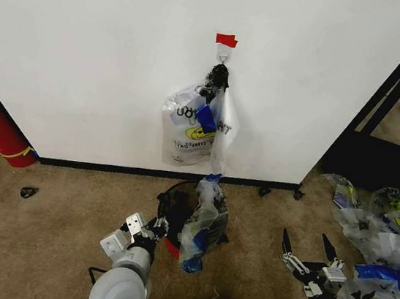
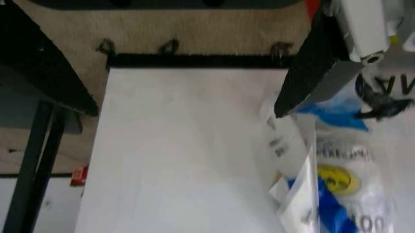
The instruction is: Pick up the garbage bag from the wall and place it over the trash bin.
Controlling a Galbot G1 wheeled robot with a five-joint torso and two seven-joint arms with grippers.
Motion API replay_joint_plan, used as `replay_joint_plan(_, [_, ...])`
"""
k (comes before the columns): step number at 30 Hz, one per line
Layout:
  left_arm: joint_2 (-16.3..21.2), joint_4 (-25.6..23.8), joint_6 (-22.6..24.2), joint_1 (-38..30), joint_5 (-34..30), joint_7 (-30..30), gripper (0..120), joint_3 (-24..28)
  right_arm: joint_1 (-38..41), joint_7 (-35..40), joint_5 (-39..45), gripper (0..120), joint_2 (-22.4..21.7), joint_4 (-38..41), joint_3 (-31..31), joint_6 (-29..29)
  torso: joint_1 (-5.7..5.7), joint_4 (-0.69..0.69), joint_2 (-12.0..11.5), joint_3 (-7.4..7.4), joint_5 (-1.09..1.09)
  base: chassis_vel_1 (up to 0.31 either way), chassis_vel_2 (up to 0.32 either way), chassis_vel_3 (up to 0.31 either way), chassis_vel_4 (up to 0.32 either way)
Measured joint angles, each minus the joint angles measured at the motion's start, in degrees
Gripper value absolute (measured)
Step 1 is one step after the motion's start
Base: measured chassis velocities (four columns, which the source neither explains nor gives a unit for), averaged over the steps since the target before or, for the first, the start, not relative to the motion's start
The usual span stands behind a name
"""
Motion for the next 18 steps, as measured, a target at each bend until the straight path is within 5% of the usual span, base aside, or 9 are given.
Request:
replay_joint_plan(8, [7.6,-2.4,-4.6,3.0,20.1,13.7,86,0.1,4.0,5.1,4.3,100,-4.9,5.3,-5.1,-16.4,0.00,0.03,0.0,0.00,0.01,0.000,0.000,0.000,0.000])
replay_joint_plan(18, [14.5,2.6,-10.9,-0.8,28.8,21.0,100,2.1,9.3,9.1,19.3,100,-10.7,10.2,-6.6,-34.1,0.00,-0.02,0.0,0.00,-0.01,0.000,0.000,0.000,0.000])
